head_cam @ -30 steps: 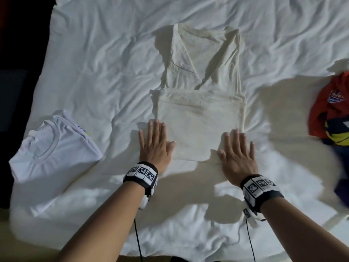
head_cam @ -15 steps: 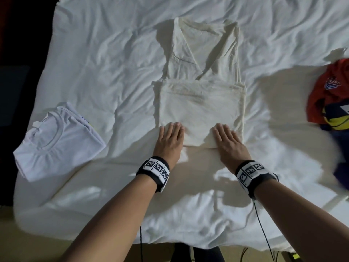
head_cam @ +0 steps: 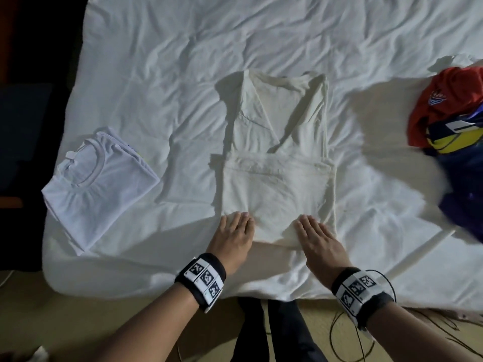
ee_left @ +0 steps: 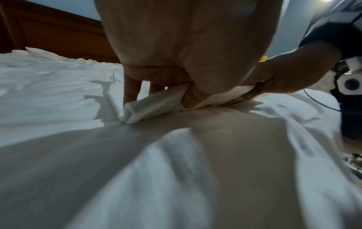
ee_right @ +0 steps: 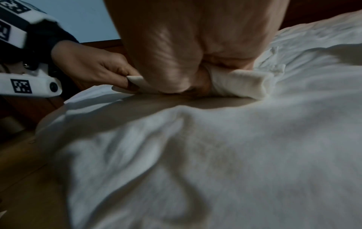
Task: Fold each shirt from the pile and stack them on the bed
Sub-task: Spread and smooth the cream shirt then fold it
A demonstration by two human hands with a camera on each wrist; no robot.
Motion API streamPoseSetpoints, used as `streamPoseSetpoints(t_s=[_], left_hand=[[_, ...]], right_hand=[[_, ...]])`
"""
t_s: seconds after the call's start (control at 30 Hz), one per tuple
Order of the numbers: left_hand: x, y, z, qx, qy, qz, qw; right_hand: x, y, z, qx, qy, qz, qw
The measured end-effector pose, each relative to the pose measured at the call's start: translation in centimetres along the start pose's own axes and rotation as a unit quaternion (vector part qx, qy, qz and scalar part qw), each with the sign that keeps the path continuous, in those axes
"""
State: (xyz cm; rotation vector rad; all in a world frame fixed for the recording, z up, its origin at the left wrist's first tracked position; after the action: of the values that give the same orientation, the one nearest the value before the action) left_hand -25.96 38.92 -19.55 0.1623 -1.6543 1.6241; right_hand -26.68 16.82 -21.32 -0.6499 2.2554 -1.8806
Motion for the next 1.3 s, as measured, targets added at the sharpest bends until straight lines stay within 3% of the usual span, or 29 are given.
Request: streamPoseSetpoints(t_s=[0.23,0.4,0.63,1.0,1.17,1.3], left_hand=[[1.4,-2.2,-0.3,0.004,0.024,0.031,0.999],[-0.8,-9.2,-4.1,0.025,-0.007,0.098,0.995],[-7.1,-16.0,-10.2,0.159,-0.061,0.173,0.97],[-18.6,-15.8,-18.1,0.31,-0.187,0.265,0.894],[-22.1,-16.7,-20.2,0.325,-0.214,0.341,0.856],[-24.2,-17.7,-21.5,0.328,-0.231,0.352,0.846]], right_hand=[[1.0,-3.0,-0.6,-0.012,0.01,-0.008,1.0],[-3.1,-6.7,1.3,-0.044,0.059,0.023,0.997],[-11.8,-11.8,7.2,-0.071,0.127,0.09,0.985],[-22.8,-8.3,15.5,-0.227,0.286,0.058,0.929],[-27.2,-7.6,18.2,-0.304,0.333,0.081,0.889],[-30.0,-7.6,20.1,-0.32,0.368,0.105,0.867]])
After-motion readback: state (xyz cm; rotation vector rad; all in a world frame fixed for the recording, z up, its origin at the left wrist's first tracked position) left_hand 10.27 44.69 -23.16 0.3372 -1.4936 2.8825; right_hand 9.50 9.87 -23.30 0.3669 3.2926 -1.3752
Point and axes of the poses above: each hand's wrist, its own x-axis away from the middle knuckle, its own y-axis out of the palm, z = x × y, the point moved 4 cm from there along -x, towards the middle knuckle, and after that the axes turned 5 degrees about y, right-handed, at the moved point
